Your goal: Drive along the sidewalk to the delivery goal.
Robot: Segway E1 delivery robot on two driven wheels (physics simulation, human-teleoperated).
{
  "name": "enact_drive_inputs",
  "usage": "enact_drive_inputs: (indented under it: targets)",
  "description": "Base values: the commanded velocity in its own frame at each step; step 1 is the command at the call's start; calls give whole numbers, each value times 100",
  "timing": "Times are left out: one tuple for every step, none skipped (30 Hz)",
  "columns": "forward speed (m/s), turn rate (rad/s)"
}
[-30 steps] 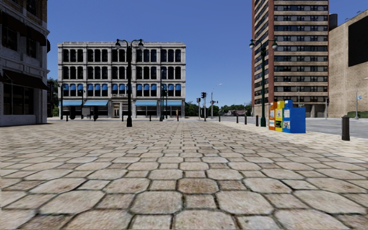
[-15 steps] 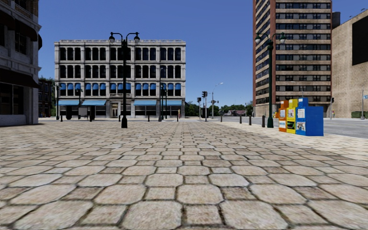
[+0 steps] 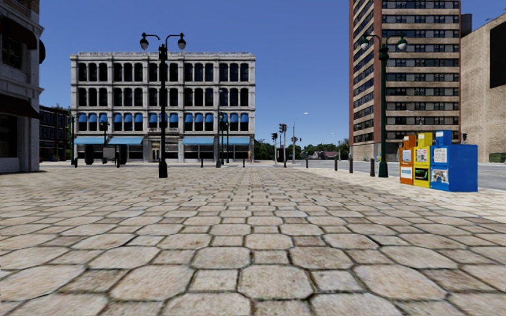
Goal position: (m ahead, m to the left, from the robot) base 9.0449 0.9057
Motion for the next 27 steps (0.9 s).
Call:
enact_drive_inputs:
  targets:
    - [200,0]
    - [200,0]
    - [200,0]
    - [200,0]
    - [200,0]
    - [200,0]
    - [200,0]
    - [200,0]
    - [200,0]
    - [200,0]
    - [200,0]
    - [200,0]
    - [200,0]
    - [200,72]
    - [200,106]
    - [200,43]
    - [200,43]
    - [200,0]
    - [200,0]
    - [200,0]
    - [200,0]
    - [200,0]
    - [200,0]
    - [200,0]
    - [200,0]
    - [200,0]
    - [200,0]
